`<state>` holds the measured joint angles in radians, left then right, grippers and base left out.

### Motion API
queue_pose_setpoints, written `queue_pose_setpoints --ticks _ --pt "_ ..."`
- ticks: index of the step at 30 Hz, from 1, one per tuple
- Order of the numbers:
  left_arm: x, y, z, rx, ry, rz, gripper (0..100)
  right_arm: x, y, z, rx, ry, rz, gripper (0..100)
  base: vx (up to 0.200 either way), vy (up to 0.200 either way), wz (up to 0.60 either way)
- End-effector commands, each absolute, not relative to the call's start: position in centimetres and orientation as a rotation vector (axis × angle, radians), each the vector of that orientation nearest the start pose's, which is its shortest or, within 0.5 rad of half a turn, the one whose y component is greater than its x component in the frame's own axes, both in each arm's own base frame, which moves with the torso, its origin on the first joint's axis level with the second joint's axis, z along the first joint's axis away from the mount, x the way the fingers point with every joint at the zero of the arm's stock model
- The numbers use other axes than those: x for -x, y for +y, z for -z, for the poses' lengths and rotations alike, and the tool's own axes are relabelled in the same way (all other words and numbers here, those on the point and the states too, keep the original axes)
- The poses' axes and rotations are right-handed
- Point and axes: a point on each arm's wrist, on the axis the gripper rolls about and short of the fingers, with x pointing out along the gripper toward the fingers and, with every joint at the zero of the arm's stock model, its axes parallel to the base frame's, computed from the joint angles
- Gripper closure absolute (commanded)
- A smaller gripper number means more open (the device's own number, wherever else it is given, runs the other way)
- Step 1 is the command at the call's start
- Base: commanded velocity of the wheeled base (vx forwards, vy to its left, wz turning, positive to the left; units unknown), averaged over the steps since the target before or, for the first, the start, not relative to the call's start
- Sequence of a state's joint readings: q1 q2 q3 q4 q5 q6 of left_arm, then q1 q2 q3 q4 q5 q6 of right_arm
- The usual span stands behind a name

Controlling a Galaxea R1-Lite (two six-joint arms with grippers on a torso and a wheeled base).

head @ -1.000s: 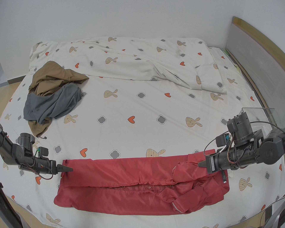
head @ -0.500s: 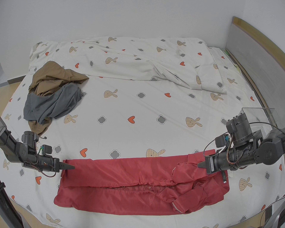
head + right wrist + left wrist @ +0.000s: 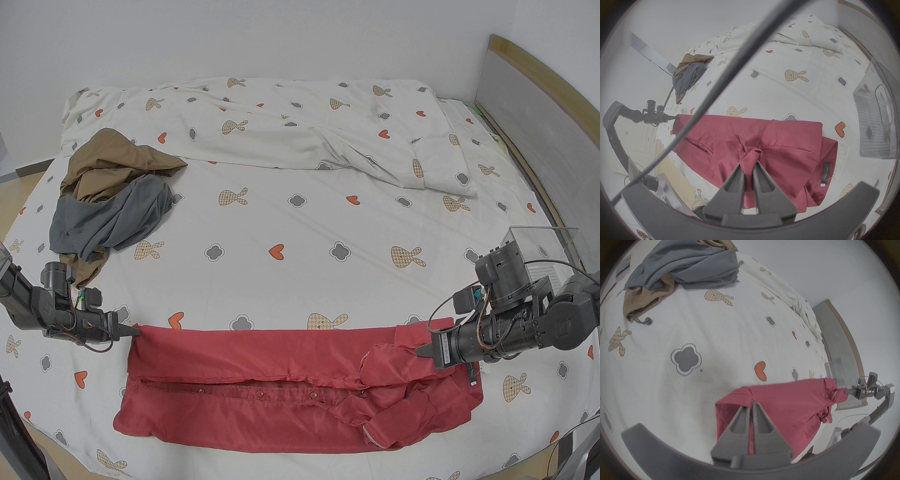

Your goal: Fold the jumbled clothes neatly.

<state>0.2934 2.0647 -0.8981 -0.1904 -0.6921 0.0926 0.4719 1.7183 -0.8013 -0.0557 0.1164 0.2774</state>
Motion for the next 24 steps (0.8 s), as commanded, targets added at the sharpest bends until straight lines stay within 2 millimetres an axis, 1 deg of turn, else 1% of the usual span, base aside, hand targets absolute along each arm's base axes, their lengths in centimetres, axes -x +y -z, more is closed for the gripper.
queue_pose_setpoints --ticks 1,4,14,19,23,24 --pt "-33.2 8.6 -5.4 0.388 0.833 0.396 100 -24.2 13.3 -12.7 -0.104 0.93 -0.439 100 0.0 0.0 0.0" --pt "-33.8 8.7 -5.3 0.408 0.831 0.386 100 -23.9 13.5 -12.4 -0.104 0.945 -0.444 100 0.0 0.0 0.0" --pt "-34.4 8.8 -4.6 0.443 0.849 0.376 100 -23.9 13.5 -12.1 -0.102 0.957 -0.438 100 0.0 0.0 0.0" --pt "-33.9 8.7 -4.3 0.449 0.864 0.377 100 -24.0 13.3 -12.1 -0.103 0.956 -0.433 100 0.0 0.0 0.0" --pt "-33.2 8.8 -4.6 0.451 0.863 0.367 100 -24.0 13.3 -12.1 -0.105 0.954 -0.431 100 0.0 0.0 0.0" --pt "-33.0 8.8 -4.7 0.45 0.863 0.366 0 -24.1 13.3 -12.2 -0.105 0.952 -0.431 100 0.0 0.0 0.0"
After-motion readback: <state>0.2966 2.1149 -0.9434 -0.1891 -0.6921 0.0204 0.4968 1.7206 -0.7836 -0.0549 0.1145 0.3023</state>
